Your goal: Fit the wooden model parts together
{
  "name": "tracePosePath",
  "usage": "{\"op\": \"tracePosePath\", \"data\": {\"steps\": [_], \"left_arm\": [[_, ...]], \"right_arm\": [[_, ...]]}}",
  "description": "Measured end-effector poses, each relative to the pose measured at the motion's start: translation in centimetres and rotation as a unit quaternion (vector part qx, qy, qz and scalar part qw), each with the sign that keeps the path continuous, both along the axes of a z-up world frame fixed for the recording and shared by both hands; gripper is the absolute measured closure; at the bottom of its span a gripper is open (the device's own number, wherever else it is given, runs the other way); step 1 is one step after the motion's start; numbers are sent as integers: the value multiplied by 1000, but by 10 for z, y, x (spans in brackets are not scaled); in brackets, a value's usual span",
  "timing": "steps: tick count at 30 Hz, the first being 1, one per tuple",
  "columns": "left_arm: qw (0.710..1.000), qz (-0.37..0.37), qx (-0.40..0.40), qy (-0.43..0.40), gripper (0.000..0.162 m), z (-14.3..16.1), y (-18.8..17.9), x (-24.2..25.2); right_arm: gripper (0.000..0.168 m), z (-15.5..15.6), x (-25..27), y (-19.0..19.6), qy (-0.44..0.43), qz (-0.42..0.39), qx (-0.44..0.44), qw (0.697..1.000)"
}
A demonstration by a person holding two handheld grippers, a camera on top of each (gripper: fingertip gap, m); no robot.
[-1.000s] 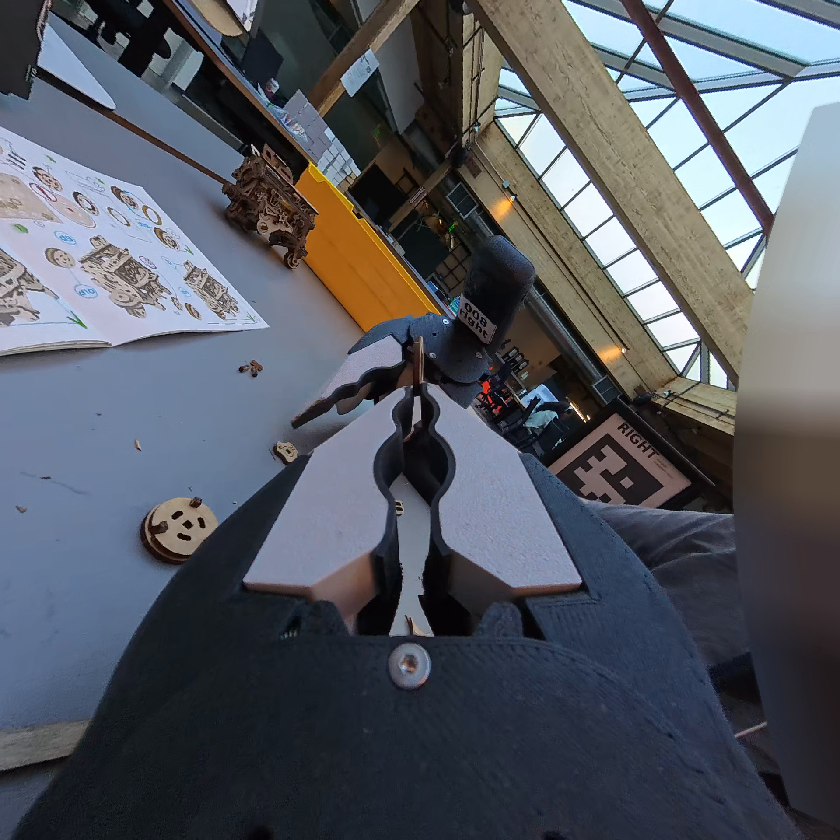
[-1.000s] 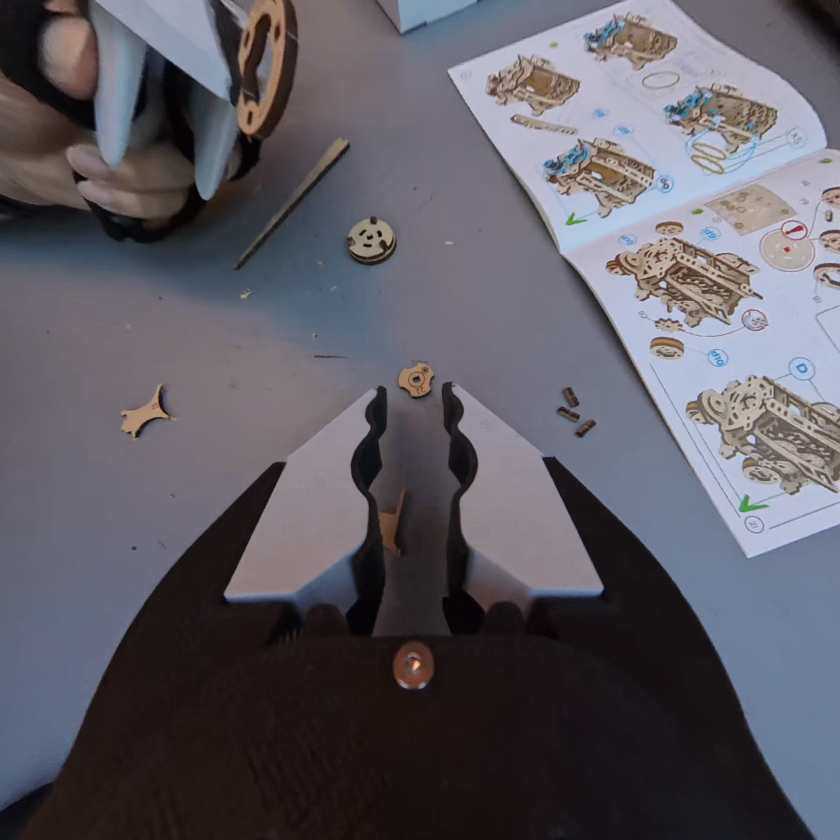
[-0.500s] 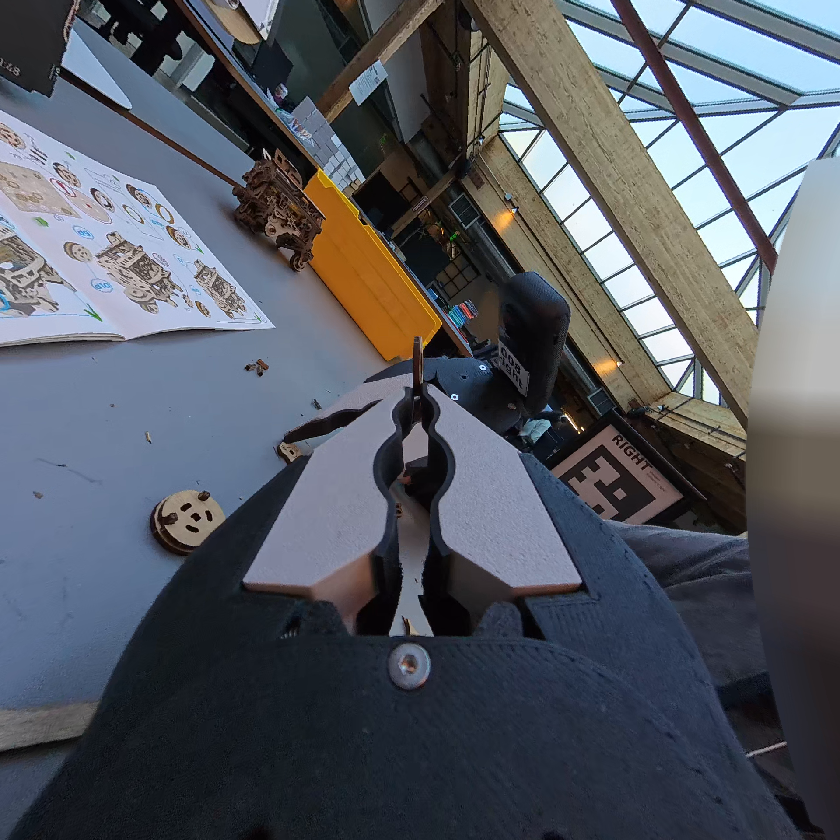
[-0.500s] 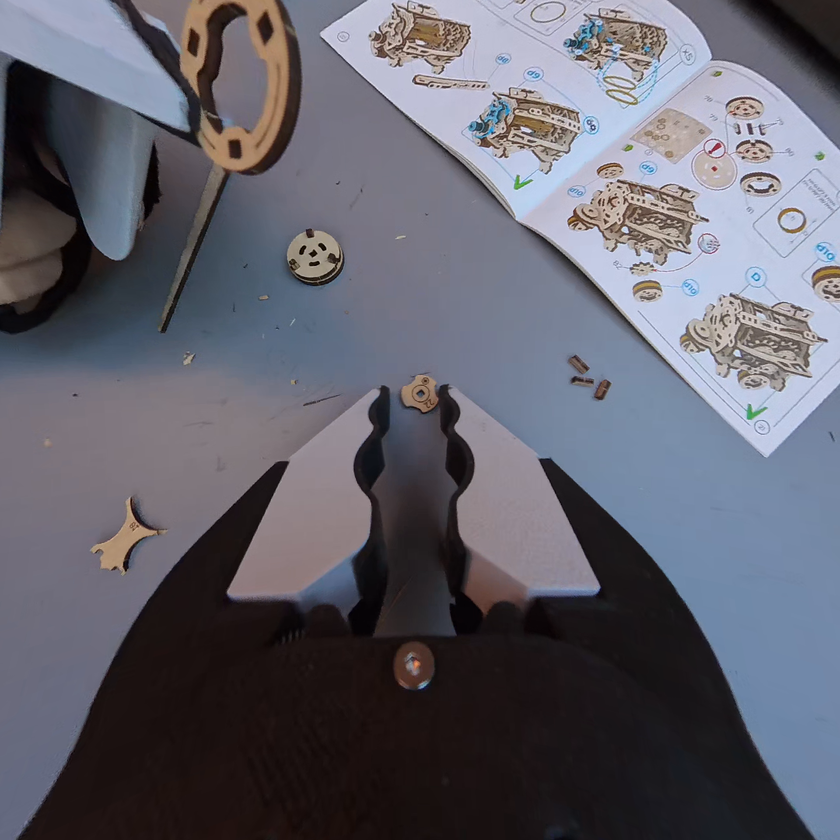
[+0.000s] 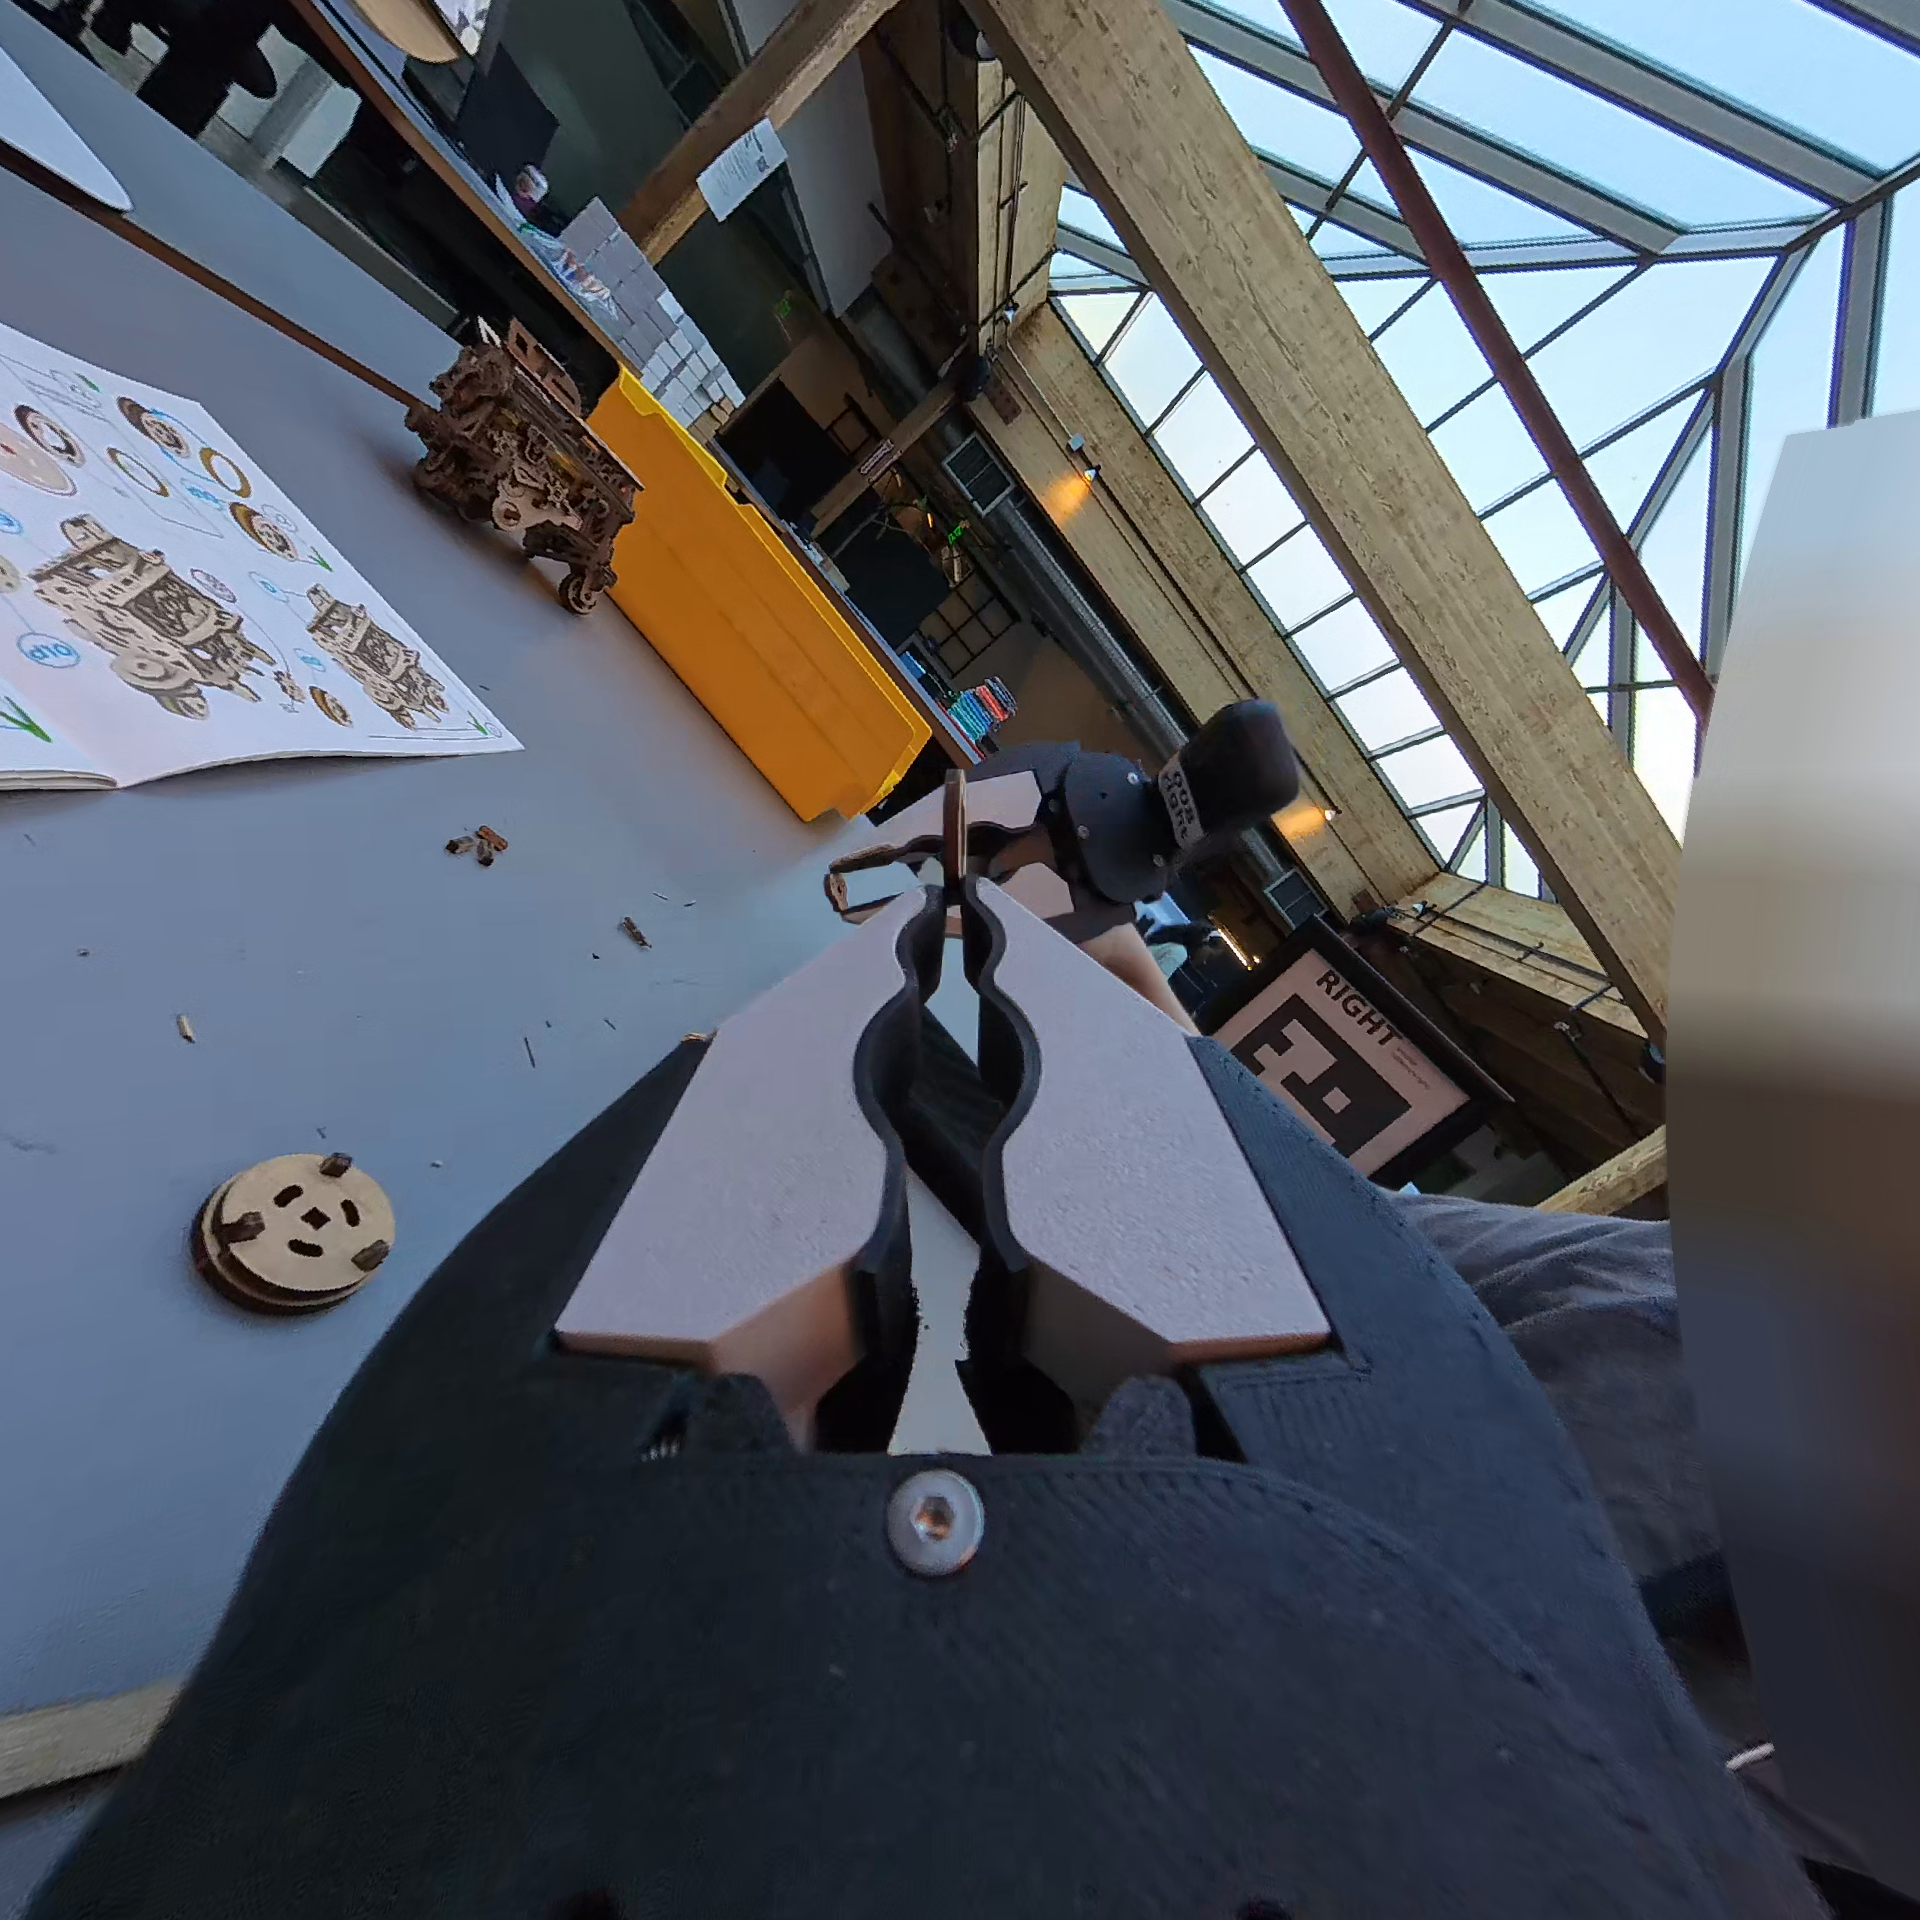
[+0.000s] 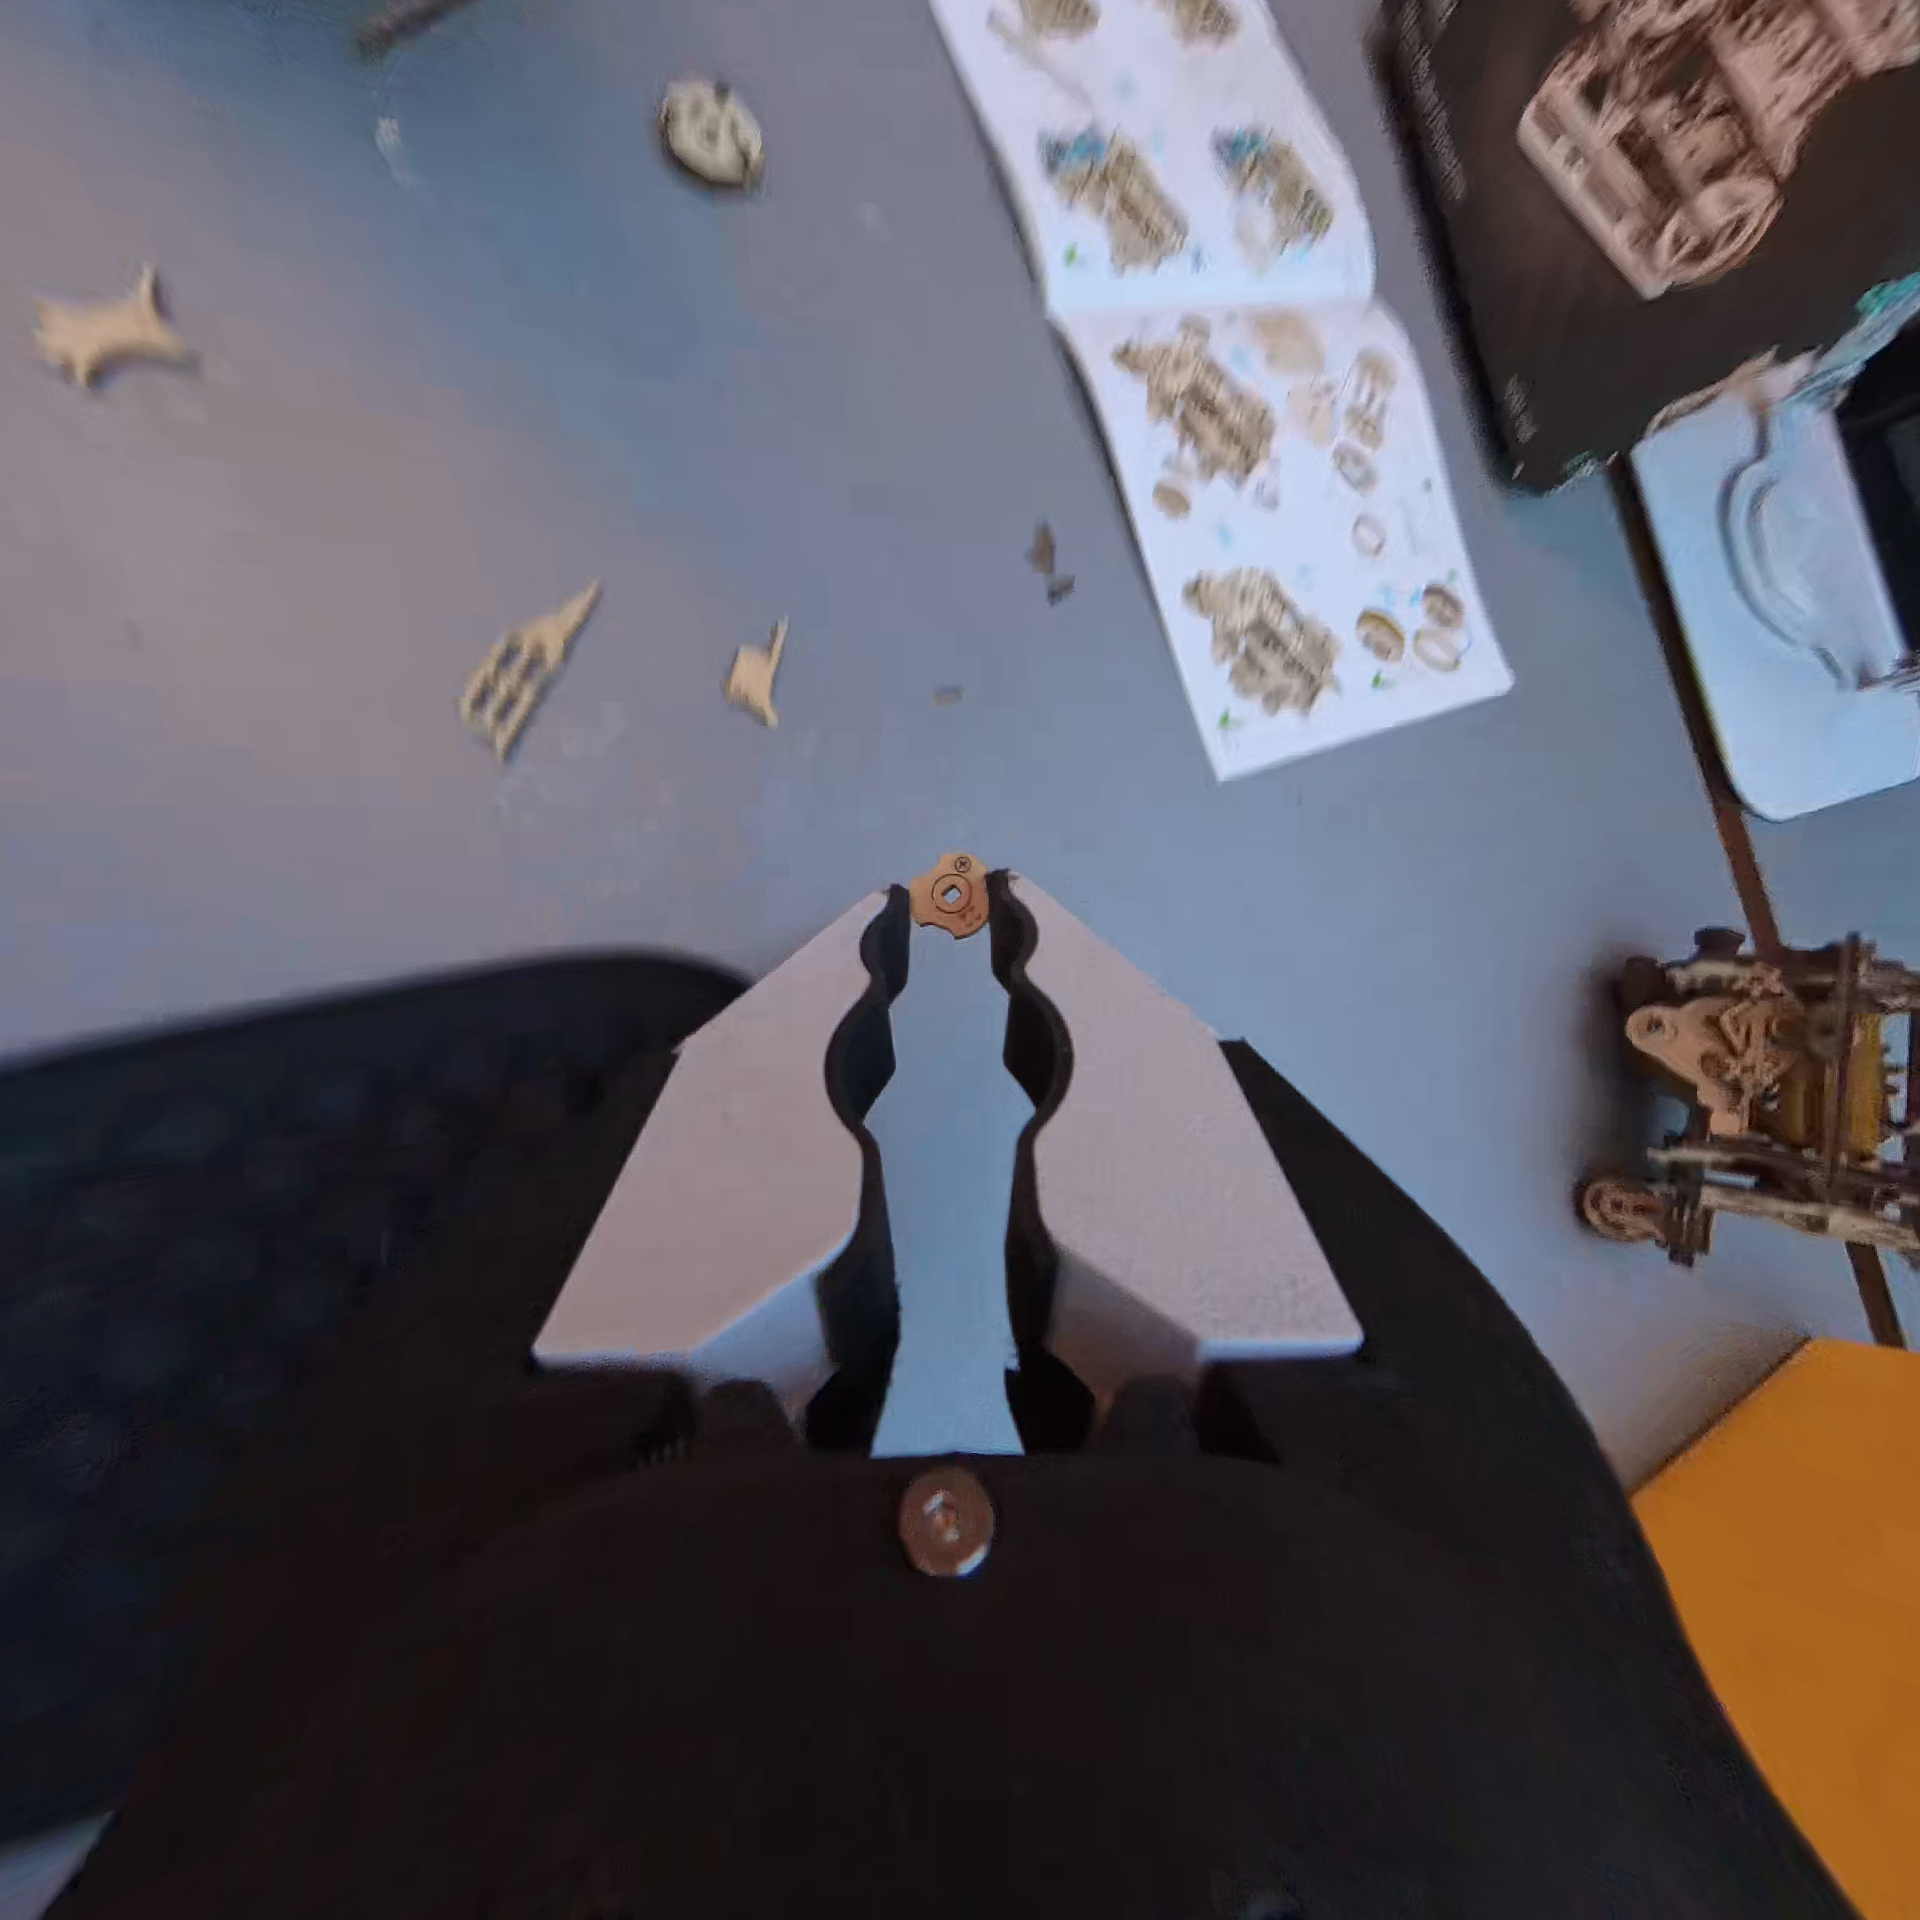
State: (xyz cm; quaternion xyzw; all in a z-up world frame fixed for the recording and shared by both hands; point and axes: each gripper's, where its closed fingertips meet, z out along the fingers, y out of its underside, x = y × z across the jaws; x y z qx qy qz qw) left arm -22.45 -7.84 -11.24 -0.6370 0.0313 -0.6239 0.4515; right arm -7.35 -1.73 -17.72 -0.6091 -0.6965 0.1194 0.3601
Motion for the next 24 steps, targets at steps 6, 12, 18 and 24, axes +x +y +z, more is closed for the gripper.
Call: {"op": "tracePosePath", "data": {"steps": [6, 12, 18, 24], "left_arm": [[999, -40, -1, 23, 162, -8, -7, 21], [998, -48, -3, 42, 162, -16, -8, 28], [998, -51, -9, 37, 162, -17, -7, 28], [998, -50, -13, 24, 162, -13, -7, 25]], "right_arm": [[154, -30, 90, 10, -53, 41, -118, 991], [154, -47, 90, 28, -82, 67, -106, 989], [140, -32, 96, 55, -89, -70, -93, 989], [134, -27, 95, 42, 104, -365, -210, 901]]}}
